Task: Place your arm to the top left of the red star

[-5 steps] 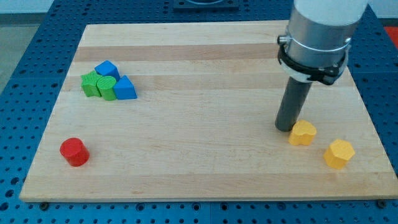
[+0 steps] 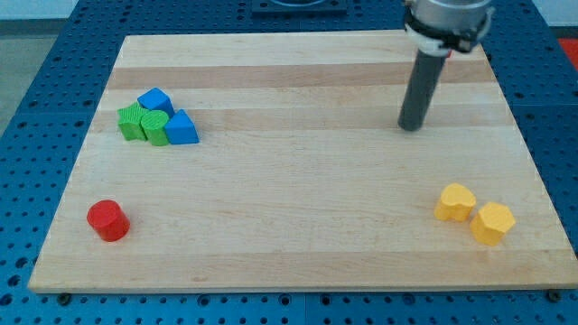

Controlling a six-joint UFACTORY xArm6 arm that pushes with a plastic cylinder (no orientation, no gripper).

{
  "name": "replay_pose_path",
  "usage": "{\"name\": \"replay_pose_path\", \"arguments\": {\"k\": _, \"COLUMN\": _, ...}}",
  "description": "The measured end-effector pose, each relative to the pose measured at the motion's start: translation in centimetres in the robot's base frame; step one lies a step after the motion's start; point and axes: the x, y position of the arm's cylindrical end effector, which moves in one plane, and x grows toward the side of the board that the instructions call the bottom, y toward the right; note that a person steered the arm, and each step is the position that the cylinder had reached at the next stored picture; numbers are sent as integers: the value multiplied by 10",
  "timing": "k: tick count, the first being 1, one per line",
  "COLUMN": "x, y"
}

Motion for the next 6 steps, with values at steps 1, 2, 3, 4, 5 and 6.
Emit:
{"name": "replay_pose_path", "arguments": {"k": 1, "x": -50, "y": -9}}
{"name": "replay_pose_path", "arguments": {"k": 2, "x": -92, "y": -19}}
{"name": "replay_pose_path", "arguments": {"k": 3, "x": -132, "y": -28}}
{"name": "replay_pose_path", "arguments": {"k": 4, "x": -171, "y": -27}}
{"name": "replay_pose_path", "arguments": {"k": 5, "x": -190, "y": -16}}
{"name": "replay_pose_path", "arguments": {"k": 6, "x": -190, "y": 1}}
